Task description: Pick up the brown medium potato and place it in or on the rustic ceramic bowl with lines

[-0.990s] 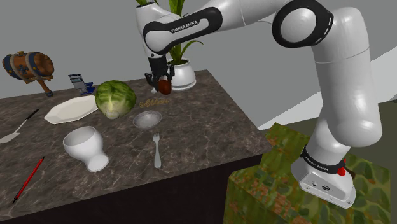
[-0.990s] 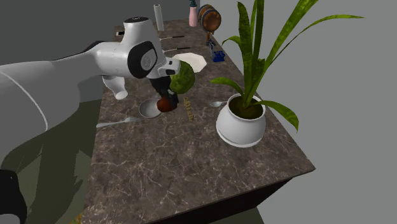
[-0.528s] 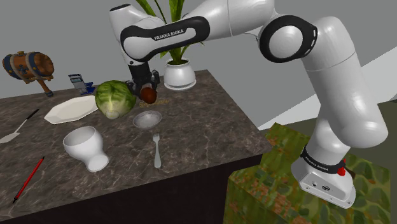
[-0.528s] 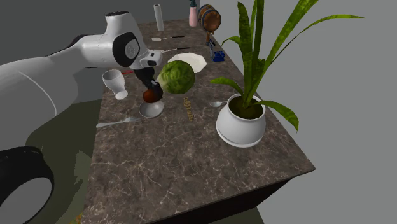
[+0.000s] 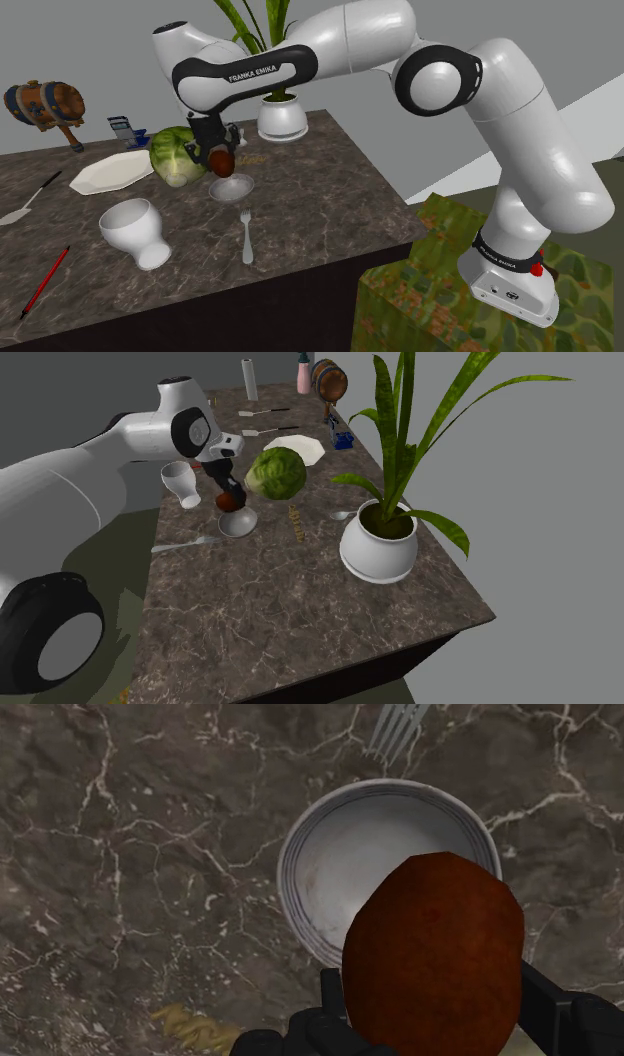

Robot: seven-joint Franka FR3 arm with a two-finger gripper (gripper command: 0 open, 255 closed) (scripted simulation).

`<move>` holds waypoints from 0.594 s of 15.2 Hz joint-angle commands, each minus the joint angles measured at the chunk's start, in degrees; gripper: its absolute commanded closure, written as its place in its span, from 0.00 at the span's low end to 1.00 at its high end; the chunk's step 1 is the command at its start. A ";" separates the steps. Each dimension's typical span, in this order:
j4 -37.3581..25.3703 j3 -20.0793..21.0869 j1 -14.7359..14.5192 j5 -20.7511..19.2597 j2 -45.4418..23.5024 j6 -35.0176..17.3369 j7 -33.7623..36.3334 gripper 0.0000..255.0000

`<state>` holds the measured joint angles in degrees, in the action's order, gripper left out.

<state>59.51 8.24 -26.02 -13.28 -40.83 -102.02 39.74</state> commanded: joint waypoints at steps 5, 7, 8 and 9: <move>4.34 -0.06 0.27 -0.23 -0.13 -4.44 0.75 1.00; 5.58 -0.10 0.35 -0.33 -0.31 -5.83 0.98 1.00; 6.37 -0.12 0.39 -0.39 -0.47 -6.76 1.13 1.00; 6.39 -0.12 0.39 -0.39 -0.45 -6.77 1.14 1.00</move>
<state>65.40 8.14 -25.68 -13.65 -41.26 -108.24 40.81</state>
